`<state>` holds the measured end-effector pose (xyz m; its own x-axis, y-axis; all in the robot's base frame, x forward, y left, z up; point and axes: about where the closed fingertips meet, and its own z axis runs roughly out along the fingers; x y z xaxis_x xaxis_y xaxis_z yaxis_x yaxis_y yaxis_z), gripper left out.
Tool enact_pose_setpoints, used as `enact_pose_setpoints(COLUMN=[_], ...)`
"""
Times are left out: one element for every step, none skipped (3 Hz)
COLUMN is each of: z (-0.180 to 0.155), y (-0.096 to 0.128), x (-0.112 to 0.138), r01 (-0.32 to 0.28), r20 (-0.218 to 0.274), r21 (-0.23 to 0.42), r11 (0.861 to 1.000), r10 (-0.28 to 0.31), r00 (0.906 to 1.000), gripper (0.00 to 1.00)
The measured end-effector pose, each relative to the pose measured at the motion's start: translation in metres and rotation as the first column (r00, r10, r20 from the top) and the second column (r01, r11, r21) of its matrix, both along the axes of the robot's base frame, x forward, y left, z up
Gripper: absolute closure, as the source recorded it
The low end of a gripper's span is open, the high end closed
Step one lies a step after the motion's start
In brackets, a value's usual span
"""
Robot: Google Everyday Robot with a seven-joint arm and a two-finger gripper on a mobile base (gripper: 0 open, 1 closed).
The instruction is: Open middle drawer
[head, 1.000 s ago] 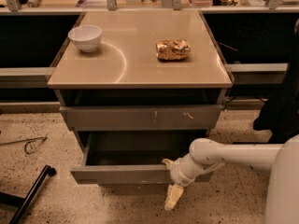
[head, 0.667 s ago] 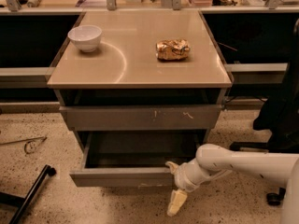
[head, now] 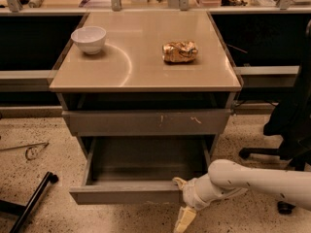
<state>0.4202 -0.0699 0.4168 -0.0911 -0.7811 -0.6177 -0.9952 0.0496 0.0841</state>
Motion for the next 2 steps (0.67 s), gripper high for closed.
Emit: enact_pose_setpoints(z=[0.0, -0.007], y=[0.0, 0.0], x=[0.0, -0.023], r01=[0.0, 0.006], r20=[0.0, -0.025], r21=[0.0, 0.022], r11=[1.0, 1.0], r10=[0.0, -0.005], r00=[1.0, 0.9997], gripper=[0.0, 0.0])
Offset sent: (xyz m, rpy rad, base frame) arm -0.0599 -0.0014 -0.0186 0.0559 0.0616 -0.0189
